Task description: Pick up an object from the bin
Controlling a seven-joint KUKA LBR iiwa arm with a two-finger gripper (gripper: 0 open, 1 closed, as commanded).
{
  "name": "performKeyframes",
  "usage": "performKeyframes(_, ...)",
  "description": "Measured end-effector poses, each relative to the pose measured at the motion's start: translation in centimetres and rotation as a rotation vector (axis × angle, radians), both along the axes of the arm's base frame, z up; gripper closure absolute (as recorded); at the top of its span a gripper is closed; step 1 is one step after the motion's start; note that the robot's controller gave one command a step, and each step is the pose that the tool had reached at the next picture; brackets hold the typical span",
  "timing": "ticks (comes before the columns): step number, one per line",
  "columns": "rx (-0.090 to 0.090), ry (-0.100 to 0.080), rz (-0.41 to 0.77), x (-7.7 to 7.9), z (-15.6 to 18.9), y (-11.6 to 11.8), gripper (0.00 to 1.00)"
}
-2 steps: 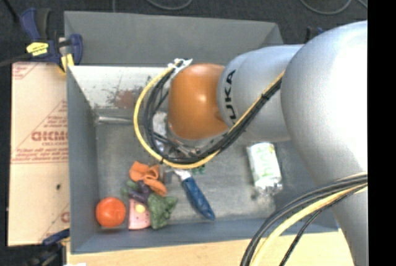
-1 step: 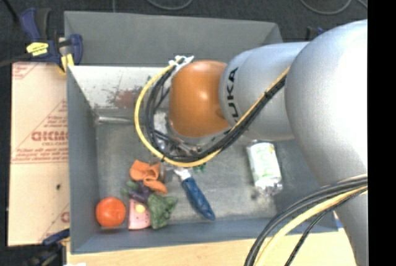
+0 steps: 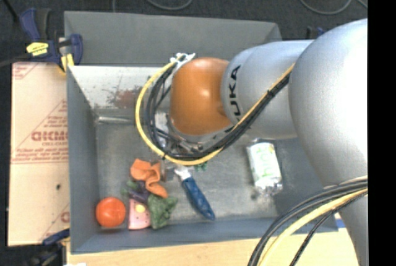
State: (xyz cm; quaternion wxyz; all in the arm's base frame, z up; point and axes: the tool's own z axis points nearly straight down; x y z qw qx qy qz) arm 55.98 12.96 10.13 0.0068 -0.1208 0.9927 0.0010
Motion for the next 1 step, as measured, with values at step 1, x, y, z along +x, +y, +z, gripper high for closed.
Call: performKeyframes(1,0.000,-0.002,-0.001,0.03,0.74,0.00,1.00)
